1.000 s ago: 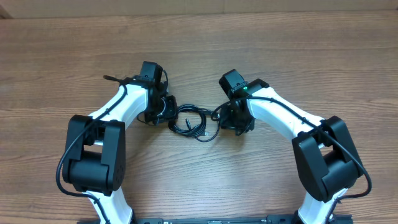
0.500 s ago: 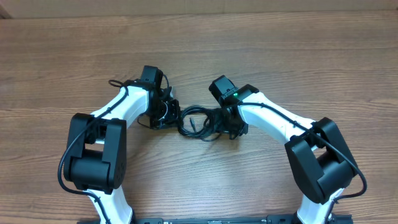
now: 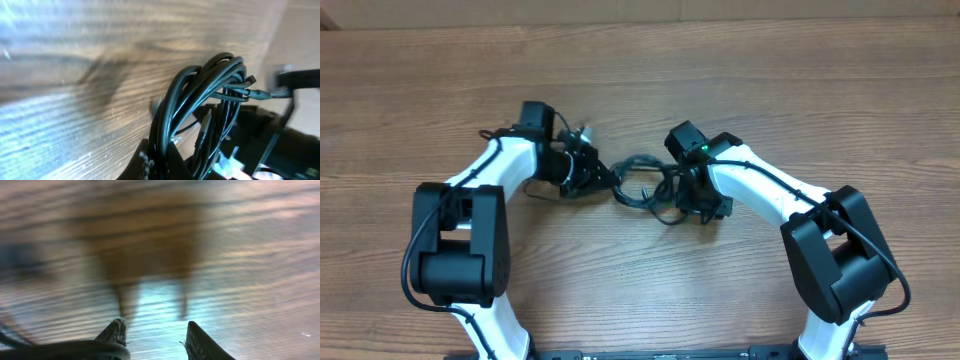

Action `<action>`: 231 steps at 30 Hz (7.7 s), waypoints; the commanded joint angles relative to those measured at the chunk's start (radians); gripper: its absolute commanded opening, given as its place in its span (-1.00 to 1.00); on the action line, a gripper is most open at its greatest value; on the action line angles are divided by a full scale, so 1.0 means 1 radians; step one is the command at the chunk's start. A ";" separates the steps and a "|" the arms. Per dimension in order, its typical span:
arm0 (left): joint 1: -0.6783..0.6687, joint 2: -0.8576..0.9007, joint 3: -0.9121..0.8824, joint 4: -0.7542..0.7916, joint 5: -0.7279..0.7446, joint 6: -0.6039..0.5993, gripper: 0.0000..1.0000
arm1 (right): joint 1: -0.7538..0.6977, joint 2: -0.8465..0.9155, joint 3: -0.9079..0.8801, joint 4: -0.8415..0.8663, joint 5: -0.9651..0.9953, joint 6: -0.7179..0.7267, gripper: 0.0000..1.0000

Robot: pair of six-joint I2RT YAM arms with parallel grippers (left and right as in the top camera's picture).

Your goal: Untangle cables

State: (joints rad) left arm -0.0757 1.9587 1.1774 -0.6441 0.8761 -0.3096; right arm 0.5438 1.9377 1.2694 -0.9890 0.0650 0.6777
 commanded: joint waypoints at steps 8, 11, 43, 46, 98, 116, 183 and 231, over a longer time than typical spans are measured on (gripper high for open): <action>0.014 0.010 -0.002 0.011 -0.174 0.025 -0.91 | -0.007 0.006 -0.006 0.005 0.343 0.002 -0.19; 0.014 0.010 -0.002 -0.022 -0.290 0.026 -0.89 | -0.019 0.006 -0.006 0.085 0.369 -0.043 -0.12; 0.007 0.010 -0.003 -0.077 -0.484 0.024 -0.60 | -0.026 0.006 0.039 0.062 -0.501 -0.172 -0.71; 0.007 0.010 -0.003 -0.080 -0.484 0.024 -0.50 | 0.008 0.006 -0.022 0.134 -0.500 0.045 -0.68; -0.071 0.010 -0.004 -0.061 -0.524 0.010 -0.82 | -0.088 0.006 -0.040 -0.116 -0.133 -0.138 -0.12; -0.072 0.010 -0.004 -0.057 -0.543 0.010 -0.81 | -0.064 0.006 -0.008 -0.188 -0.251 -0.027 -0.22; -0.148 -0.016 0.234 -0.418 -0.682 -0.175 -0.91 | -0.131 -0.071 0.046 0.006 -0.514 -0.214 0.35; -0.246 -0.016 0.109 -0.326 -0.652 -0.066 -0.55 | 0.046 -0.068 -0.080 0.386 -0.289 0.082 -0.65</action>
State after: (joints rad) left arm -0.3145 1.9511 1.3125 -0.9989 0.2379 -0.3641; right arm 0.5842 1.9007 1.1961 -0.6064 -0.2428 0.7593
